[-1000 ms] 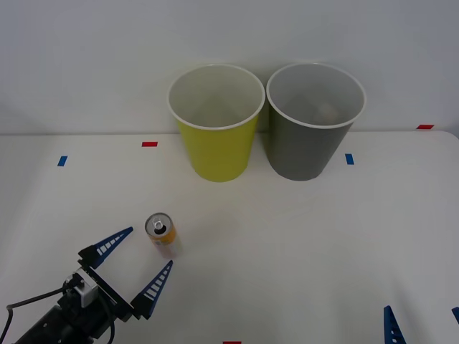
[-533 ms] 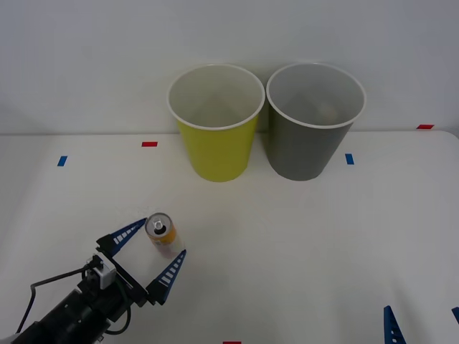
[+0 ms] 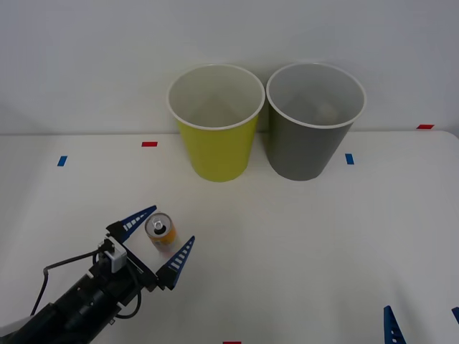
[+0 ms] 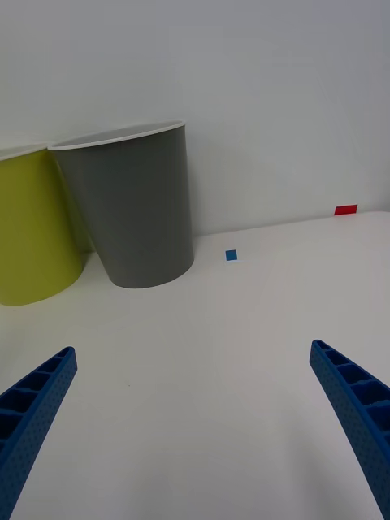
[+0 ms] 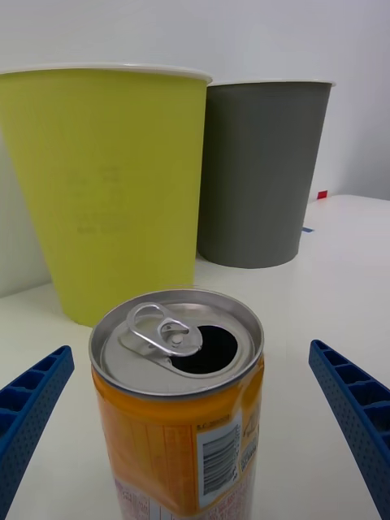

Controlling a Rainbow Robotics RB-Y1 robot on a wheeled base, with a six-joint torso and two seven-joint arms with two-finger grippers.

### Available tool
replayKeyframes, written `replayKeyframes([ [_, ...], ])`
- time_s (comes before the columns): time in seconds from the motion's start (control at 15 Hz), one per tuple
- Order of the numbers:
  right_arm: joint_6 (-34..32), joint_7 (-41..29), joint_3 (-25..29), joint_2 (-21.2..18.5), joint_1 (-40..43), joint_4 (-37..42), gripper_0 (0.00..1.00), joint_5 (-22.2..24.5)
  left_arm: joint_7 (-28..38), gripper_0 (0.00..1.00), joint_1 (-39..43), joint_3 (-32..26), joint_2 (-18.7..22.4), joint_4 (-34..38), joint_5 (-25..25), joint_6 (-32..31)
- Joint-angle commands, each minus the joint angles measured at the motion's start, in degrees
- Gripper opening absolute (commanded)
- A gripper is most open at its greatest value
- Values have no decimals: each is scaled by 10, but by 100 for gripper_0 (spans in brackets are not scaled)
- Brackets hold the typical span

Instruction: Put cans in the gray bin and PET bottles in the light green bin.

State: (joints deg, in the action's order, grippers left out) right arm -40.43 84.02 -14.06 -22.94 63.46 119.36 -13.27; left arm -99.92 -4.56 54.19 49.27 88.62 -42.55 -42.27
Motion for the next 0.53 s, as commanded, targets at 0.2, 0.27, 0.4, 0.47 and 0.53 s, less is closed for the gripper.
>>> replayKeyframes([
  [0.2, 0, 0, 0, 0, 0, 0, 100, 0, 3, 8, 0, 0, -5, 0, -1, 4],
  [0.27, 0, 0, 0, 0, 0, 0, 100, 0, 4, 6, 0, 0, -4, 0, -1, 4],
  [0.4, 0, 0, 0, 0, 0, 0, 100, 0, 5, 2, 0, 0, -5, 0, -2, 4],
  [0.47, 0, 0, 0, 0, 0, 0, 100, 0, 6, 1, 0, 0, -5, 0, -1, 4],
  [0.53, 0, 0, 0, 0, 0, 0, 100, 0, 7, 1, 0, 0, -5, 0, -2, 4],
])
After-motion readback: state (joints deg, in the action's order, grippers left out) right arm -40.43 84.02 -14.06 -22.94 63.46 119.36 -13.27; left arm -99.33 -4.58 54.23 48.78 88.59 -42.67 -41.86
